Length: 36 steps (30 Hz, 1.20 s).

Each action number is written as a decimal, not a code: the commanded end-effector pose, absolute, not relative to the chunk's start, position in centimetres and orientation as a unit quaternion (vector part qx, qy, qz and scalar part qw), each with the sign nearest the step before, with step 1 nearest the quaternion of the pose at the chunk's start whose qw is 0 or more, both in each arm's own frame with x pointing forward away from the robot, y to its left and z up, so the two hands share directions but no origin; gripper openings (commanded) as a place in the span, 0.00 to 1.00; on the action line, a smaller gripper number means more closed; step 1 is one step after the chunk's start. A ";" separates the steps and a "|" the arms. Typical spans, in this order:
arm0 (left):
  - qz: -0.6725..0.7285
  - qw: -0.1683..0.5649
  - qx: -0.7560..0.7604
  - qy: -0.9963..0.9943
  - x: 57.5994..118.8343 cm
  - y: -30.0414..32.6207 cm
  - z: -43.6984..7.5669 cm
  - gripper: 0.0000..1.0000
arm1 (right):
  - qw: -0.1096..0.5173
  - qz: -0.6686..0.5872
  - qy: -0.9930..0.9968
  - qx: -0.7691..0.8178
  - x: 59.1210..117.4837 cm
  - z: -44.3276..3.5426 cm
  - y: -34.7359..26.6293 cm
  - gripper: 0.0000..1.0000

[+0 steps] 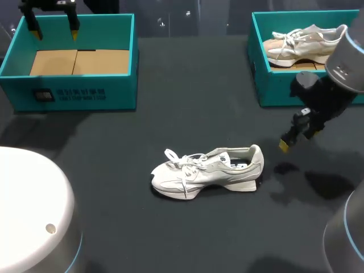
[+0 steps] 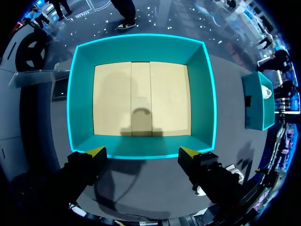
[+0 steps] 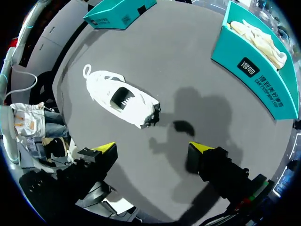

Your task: Take the shoe out of the shoebox, open the shoe tongue, remove and reinsert the insole, then place the shoe into the shoebox

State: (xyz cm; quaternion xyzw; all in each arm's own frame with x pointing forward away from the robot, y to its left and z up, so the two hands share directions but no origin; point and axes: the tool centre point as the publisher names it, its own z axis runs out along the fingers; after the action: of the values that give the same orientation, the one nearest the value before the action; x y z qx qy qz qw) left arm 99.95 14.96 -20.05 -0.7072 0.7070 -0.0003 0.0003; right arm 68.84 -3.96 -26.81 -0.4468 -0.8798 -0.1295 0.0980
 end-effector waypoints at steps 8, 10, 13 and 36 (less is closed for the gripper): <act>0.000 0.000 -0.707 0.707 100.0 15.0 -20.0 1.00 | 0.213 -0.383 -0.856 -0.275 68.2 -28.5 -6.0 1.00; 0.000 0.000 -0.707 0.707 100.0 15.0 -20.0 1.00 | 0.214 -0.417 -0.849 -0.242 68.2 -28.7 -6.6 1.00; 0.000 0.000 -0.707 0.707 100.0 15.0 -20.0 1.00 | 0.206 -0.447 -0.847 -0.199 68.1 -28.8 -7.4 1.00; 0.000 0.000 -0.707 0.707 100.0 15.0 -20.0 1.00 | 0.191 -0.499 -0.842 -0.069 68.6 -30.5 -8.4 1.00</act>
State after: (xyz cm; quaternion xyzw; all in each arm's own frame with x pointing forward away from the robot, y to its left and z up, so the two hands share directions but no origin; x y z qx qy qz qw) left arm 99.95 14.95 -20.05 -0.7072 0.7070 -0.0003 0.0003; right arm 68.69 -8.17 -29.89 -0.0733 -0.8426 -0.4945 0.2003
